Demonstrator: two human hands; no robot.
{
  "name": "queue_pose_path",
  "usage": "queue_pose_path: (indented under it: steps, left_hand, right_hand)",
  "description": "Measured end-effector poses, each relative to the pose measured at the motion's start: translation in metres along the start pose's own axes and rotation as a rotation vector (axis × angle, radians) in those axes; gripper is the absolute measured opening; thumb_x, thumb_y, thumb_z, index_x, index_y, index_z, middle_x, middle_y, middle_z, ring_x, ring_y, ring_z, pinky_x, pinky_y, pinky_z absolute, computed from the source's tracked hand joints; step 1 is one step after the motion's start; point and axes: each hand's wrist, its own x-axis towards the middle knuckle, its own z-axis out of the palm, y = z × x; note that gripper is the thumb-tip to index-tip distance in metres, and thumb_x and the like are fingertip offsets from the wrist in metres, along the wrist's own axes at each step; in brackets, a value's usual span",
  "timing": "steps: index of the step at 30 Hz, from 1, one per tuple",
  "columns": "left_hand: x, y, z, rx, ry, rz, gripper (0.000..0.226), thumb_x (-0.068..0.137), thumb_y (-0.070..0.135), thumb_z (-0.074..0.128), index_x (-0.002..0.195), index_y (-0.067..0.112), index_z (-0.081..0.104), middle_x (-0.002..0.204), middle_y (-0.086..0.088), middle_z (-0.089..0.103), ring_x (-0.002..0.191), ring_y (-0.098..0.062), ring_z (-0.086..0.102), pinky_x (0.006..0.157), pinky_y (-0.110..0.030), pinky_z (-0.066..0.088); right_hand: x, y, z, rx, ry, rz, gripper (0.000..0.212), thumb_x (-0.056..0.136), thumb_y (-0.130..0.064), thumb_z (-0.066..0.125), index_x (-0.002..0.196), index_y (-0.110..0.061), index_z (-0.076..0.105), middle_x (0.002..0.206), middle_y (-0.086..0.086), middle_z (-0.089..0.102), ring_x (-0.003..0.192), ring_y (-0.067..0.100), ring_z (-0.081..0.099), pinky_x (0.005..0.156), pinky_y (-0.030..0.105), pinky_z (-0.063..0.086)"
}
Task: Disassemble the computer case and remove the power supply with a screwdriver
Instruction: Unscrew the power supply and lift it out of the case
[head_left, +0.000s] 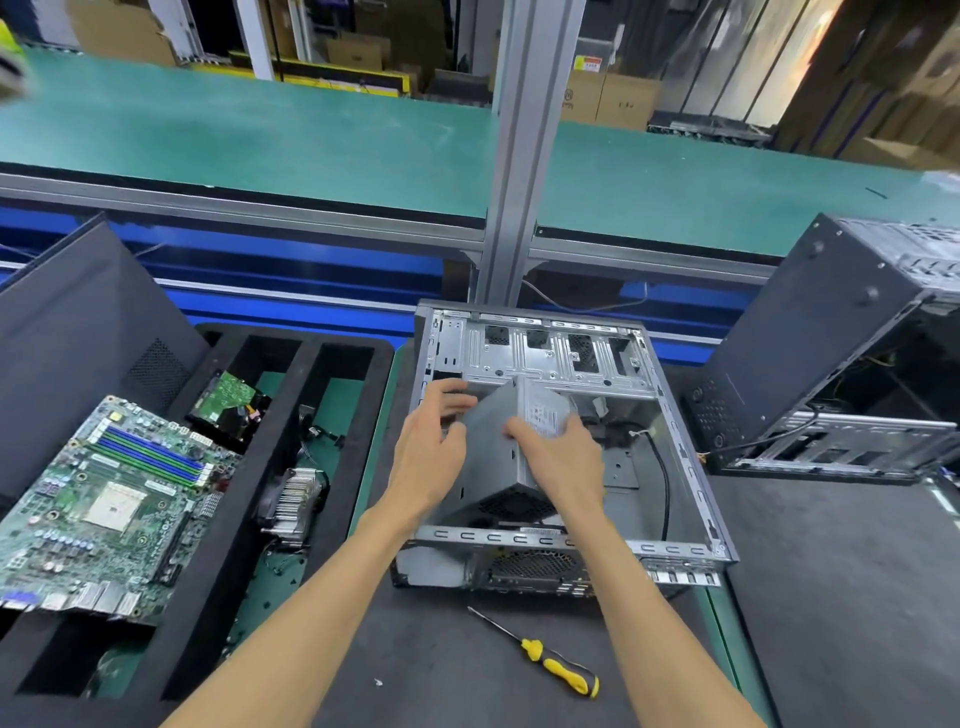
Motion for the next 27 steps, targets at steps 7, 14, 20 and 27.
queue_pose_path:
  steps: [7, 14, 20, 27]
  left_hand:
    - [0.001, 0.002, -0.003, -0.191, 0.112, 0.01, 0.028, 0.098, 0.017, 0.045, 0.123, 0.027, 0.052, 0.116, 0.016, 0.064, 0.114, -0.003, 0.059, 0.104, -0.036, 0.046]
    - [0.017, 0.007, -0.014, -0.544, 0.22, -0.065, 0.027, 0.097, 0.027, 0.052, 0.12, 0.017, 0.06, 0.117, -0.002, 0.071, 0.115, -0.014, 0.064, 0.111, -0.04, 0.042]
    - [0.026, 0.022, -0.005, -0.492, -0.049, -0.088, 0.048, 0.083, 0.053, 0.059, 0.127, 0.032, 0.059, 0.136, 0.006, 0.062, 0.128, -0.005, 0.054, 0.115, -0.033, 0.033]
    - [0.03, 0.038, 0.015, -0.211, -0.251, -0.016, 0.039, 0.105, 0.03, 0.041, 0.144, 0.028, 0.047, 0.123, 0.025, 0.062, 0.112, 0.01, 0.058, 0.085, -0.007, 0.044]
  right_hand:
    - [0.0, -0.015, -0.05, 0.303, -0.055, -0.053, 0.053, 0.054, -0.059, 0.072, 0.092, -0.024, 0.063, 0.081, -0.002, 0.074, 0.071, 0.017, 0.072, 0.054, 0.033, 0.059]
    - [-0.007, 0.008, -0.079, 0.627, -0.225, 0.036, 0.052, 0.064, -0.043, 0.07, 0.096, -0.002, 0.068, 0.074, 0.003, 0.073, 0.062, 0.015, 0.068, 0.048, 0.022, 0.049]
    - [0.001, 0.026, -0.091, 0.932, -0.305, 0.152, 0.064, 0.046, -0.052, 0.075, 0.098, -0.017, 0.064, 0.083, 0.0, 0.076, 0.072, 0.018, 0.071, 0.061, 0.028, 0.055]
    - [0.008, 0.034, -0.1, 1.382, -0.347, 0.247, 0.023, 0.067, -0.049, 0.07, 0.059, -0.027, 0.067, 0.07, -0.008, 0.067, 0.059, 0.015, 0.066, 0.057, 0.03, 0.054]
